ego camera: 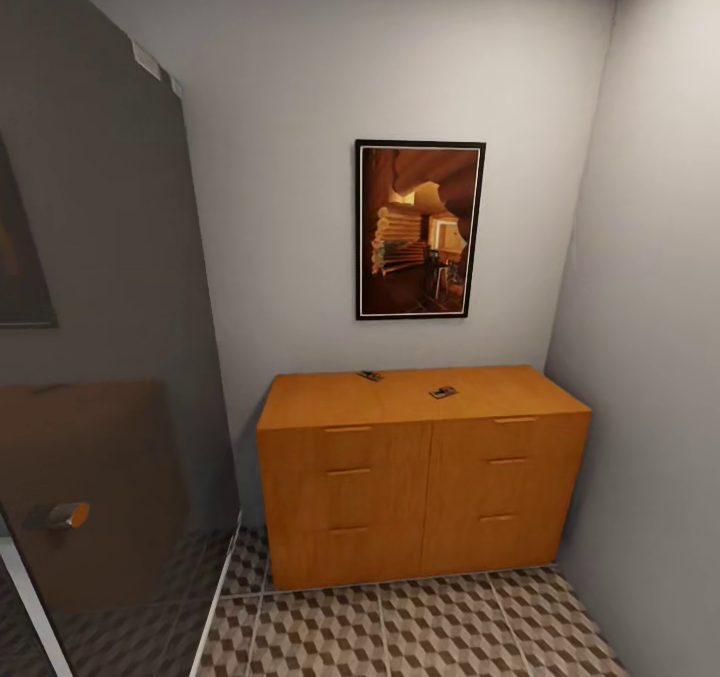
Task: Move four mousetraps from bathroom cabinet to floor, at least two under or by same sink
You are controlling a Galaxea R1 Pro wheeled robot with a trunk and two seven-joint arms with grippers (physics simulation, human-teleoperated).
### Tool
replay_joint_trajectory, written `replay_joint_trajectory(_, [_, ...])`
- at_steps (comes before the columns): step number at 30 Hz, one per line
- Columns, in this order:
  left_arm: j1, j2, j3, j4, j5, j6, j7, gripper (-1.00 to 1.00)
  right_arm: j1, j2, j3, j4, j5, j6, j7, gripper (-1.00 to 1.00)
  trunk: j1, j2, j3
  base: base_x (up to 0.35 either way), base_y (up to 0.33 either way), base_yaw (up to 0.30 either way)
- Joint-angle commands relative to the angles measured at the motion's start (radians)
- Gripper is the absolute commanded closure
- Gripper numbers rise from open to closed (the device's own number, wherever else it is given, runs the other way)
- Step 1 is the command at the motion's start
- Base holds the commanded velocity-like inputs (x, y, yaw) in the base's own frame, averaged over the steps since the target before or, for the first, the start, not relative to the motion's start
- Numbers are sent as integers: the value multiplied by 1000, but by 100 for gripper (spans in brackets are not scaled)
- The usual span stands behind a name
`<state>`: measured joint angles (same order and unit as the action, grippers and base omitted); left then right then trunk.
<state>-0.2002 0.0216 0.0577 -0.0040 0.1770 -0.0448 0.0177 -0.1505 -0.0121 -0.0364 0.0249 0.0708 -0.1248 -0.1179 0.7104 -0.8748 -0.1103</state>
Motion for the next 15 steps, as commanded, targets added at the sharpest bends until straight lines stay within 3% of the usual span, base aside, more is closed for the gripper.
replay_joint_trajectory(1, [-1, 0, 5, 1, 2, -3, 1, -100, -1, 0, -4, 3, 7, -5, -3, -100, 0, -1, -2, 14, 6, 0])
replay_joint_trajectory(15, [-1, 0, 5, 1, 1, -3, 1, -100, -1, 1, -5, 3, 4, -12, -3, -100, 0, -1, -1, 3, 1, -12])
